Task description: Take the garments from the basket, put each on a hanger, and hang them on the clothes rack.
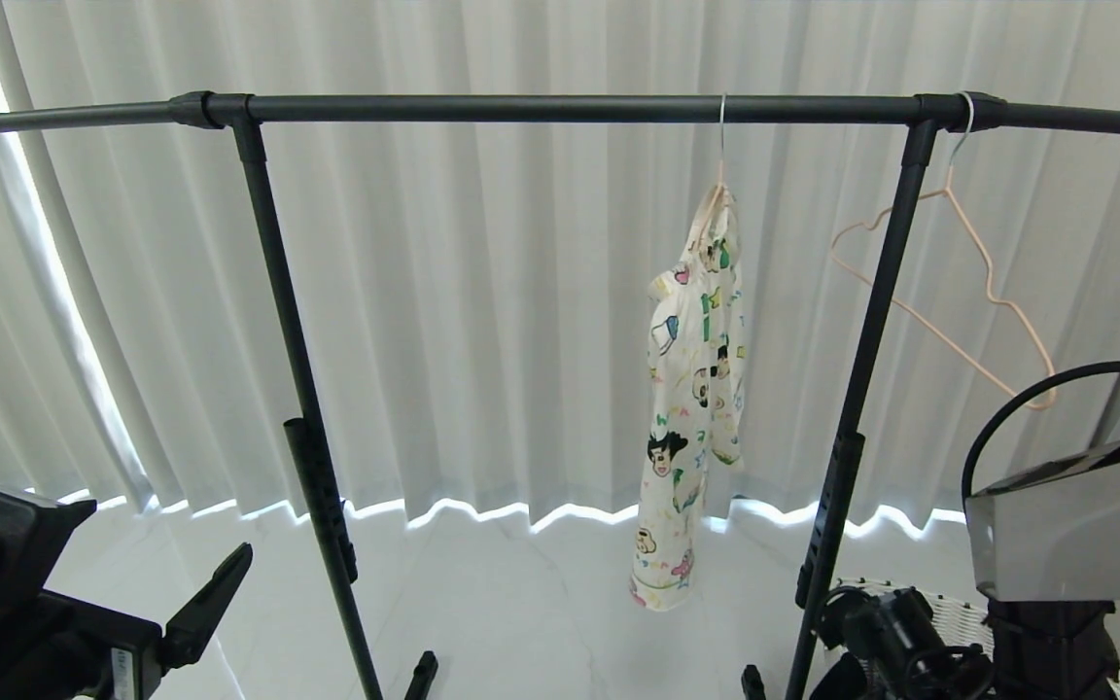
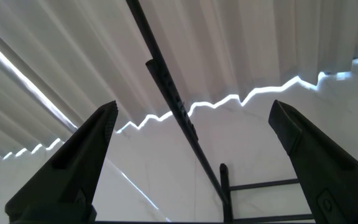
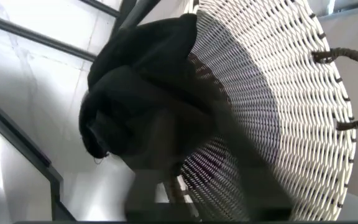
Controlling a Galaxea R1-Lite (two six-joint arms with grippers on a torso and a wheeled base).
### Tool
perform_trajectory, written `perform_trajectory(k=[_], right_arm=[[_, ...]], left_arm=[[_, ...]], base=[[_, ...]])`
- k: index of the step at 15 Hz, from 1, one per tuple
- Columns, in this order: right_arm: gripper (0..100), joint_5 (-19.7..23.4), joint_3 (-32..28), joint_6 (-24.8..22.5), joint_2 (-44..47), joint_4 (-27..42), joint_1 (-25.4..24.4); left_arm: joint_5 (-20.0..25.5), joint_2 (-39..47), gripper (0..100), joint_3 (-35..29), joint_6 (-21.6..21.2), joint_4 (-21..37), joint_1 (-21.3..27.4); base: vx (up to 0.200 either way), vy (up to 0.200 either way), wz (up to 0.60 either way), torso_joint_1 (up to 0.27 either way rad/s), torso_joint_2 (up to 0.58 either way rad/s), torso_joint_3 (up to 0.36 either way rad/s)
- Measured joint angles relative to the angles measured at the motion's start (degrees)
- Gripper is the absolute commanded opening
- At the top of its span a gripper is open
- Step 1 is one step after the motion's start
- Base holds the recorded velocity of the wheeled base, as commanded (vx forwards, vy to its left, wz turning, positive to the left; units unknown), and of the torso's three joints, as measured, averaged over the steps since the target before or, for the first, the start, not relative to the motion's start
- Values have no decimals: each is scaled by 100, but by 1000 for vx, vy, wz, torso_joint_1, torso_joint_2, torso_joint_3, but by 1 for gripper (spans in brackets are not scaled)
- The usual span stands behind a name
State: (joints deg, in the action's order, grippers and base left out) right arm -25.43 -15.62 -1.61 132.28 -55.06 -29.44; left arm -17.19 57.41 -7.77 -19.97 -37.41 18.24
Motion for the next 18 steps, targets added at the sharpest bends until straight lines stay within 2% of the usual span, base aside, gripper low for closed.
perform_trajectory(k=[4,8,11,12,13,16,18], right_arm=[[0,22,115,-27,-100,-288,4],[0,37,82,-95,-741,-296,-27],[0,37,-54,-523,-1469,-126,-29],[0,39,-183,-624,-1744,178,-27],[0,41,-397,-677,-2063,835,-29],[0,61,-1530,-697,-3024,3438,-68],[0,61,-2255,-681,-3641,4590,-107]], left_arm=[[15,12,100,16,0,0,4],[17,45,100,38,2,-2,4],[17,80,100,60,2,0,4],[17,87,100,69,0,-5,4],[15,91,100,91,0,2,4],[15,98,100,113,0,0,4],[17,98,100,123,-1,0,4]], base=[[0,0,0,0,0,0],[0,0,0,0,0,0],[0,0,0,0,0,0],[0,0,0,0,0,0],[0,0,0,0,0,0],[0,0,0,0,0,0],[0,0,0,0,0,0]])
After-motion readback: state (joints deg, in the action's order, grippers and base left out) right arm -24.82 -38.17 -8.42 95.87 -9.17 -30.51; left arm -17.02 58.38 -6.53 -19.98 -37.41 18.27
